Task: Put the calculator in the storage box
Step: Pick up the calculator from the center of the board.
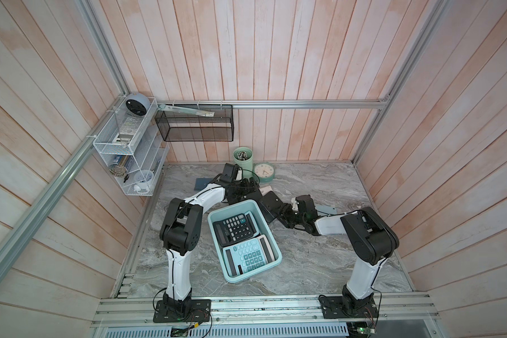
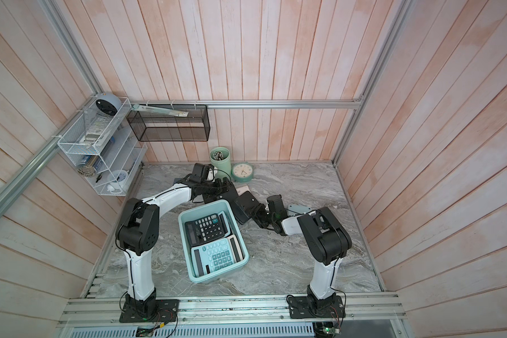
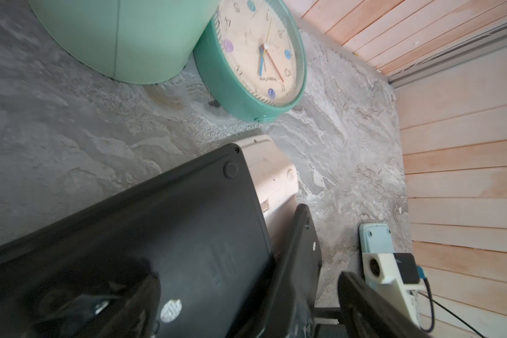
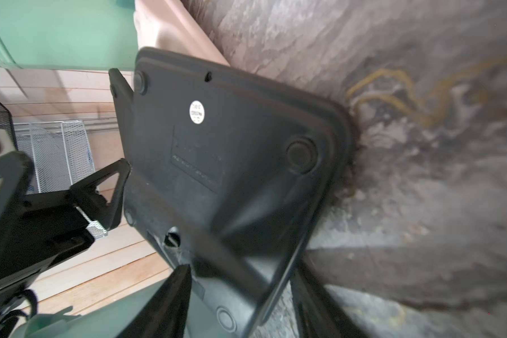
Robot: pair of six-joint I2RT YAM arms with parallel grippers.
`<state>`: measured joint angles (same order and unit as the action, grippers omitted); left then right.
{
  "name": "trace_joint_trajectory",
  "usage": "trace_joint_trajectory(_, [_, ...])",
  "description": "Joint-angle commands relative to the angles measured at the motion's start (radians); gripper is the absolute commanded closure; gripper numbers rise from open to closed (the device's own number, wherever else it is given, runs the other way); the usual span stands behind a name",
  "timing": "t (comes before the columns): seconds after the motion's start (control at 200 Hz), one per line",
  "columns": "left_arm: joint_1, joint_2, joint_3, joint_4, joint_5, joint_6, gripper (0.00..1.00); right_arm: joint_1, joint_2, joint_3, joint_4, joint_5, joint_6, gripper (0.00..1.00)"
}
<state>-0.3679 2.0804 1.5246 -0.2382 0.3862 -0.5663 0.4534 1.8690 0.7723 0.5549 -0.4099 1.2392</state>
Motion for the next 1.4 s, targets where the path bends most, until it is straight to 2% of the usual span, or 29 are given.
trace_joint_trajectory(0.0, [-0.017,0.053,0.034,0.044,0.041,0.012,0.01,0.014,0.044,-0.034,0.037,0.066,0.058,0.39])
trace_joint_trajectory(0.3, [-0.034,0.113,0.030,0.085,0.070,-0.011,0.04,0.005,0.001,-0.058,0.014,0.158,0.046,0.38])
trace_joint_trajectory(0.405, [-0.035,0.114,0.022,0.113,0.101,-0.035,0.06,-0.006,0.014,-0.027,0.004,0.138,0.023,0.38])
trace_joint_trajectory(0.595, [-0.040,0.097,-0.040,0.244,0.202,-0.138,0.11,-0.013,0.141,-0.003,0.253,0.039,0.117,0.41])
trace_joint_trajectory(0.865, [-0.046,0.057,-0.137,0.431,0.286,-0.279,0.21,-0.015,0.189,-0.051,0.448,0.038,0.167,0.43])
trace_joint_trajectory(1.11, [-0.051,0.062,-0.161,0.467,0.298,-0.304,0.31,-0.021,0.218,-0.065,0.657,0.035,0.255,0.48])
trace_joint_trajectory(1.395, [-0.055,0.040,-0.181,0.465,0.290,-0.295,0.35,-0.025,0.173,-0.090,0.685,0.030,0.262,0.56])
